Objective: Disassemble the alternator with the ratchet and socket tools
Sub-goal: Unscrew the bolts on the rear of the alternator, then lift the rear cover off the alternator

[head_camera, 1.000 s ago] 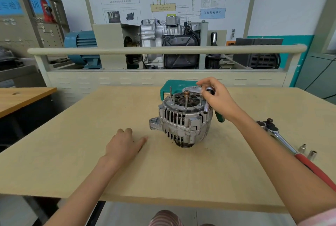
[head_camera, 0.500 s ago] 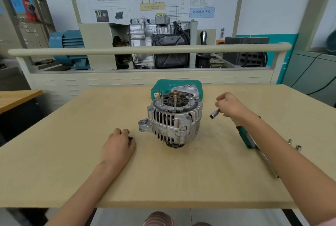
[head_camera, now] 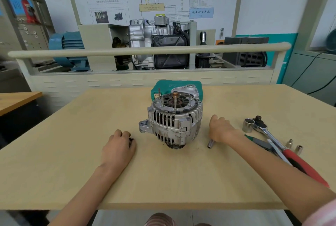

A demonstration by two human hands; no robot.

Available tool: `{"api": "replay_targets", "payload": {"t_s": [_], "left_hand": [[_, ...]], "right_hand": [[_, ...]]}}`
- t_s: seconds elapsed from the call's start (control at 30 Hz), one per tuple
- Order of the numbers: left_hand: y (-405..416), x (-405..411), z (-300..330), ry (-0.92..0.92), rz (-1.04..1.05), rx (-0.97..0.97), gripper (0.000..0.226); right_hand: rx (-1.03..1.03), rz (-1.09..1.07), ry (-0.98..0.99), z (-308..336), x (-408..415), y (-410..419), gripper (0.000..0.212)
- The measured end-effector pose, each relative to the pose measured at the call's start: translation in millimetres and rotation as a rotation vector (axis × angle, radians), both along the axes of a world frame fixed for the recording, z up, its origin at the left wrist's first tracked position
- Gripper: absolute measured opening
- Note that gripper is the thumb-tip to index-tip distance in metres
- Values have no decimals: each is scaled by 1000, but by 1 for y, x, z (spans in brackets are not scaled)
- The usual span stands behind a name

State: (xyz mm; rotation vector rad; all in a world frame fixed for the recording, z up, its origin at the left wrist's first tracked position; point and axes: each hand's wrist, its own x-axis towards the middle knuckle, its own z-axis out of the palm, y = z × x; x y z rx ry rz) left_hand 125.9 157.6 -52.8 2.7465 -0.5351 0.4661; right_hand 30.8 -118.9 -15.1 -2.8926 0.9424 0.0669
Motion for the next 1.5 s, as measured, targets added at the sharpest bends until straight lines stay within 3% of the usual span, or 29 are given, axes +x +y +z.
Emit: {"api": "replay_targets", "payload": {"t_s": [0.17,0.27,0.33,0.37,0.43,0.5,0.57,0.63,0.73,0.8,1.0,1.07,1.2,1.33,1.5], "left_hand": [[1,1,-2,-6,6,8,33],[0,0,0,-74,12,56,36],[-4,-1,7,-143,-89,-133,36],[-7,-2,13,-117,-174,-304,36],[-12,-5,32,107,-382,-658,47],[-18,-6,50,360,-568,-806,66],[-25,-6,62,471,-694,-715,76],[-30,-5,71,587,-810,-635,75],[-33,-2,77,708,-855,-628,81],[-33,-2,77,699,-837,-652,77],[-38,-4,68,471,-625,-675,91],[-38,-2,68,500,-654,-646,98],[-40,5,78,633,-733,-497,119],[-42,3,79,657,-805,-568,91],[-45,0,73,615,-807,-673,84]], "right_hand": [[30,-1,-13,-6,6,-9,34],[-127,30,-57,-8,3,-14,30],[-143,73,-265,-5,2,-14,34],[-27,89,-424,-1,0,-13,40],[445,164,-719,14,-4,-5,65],[820,288,-827,27,-11,5,99],[904,382,-791,32,-16,14,116],[844,459,-720,33,-19,21,127],[768,488,-668,33,-19,29,128],[771,516,-661,33,-20,33,113],[918,519,-667,35,-18,34,129],[927,532,-667,35,-18,32,127],[919,518,-622,34,-16,30,143],[937,547,-643,35,-14,31,143],[957,561,-758,30,-12,35,123]]}}
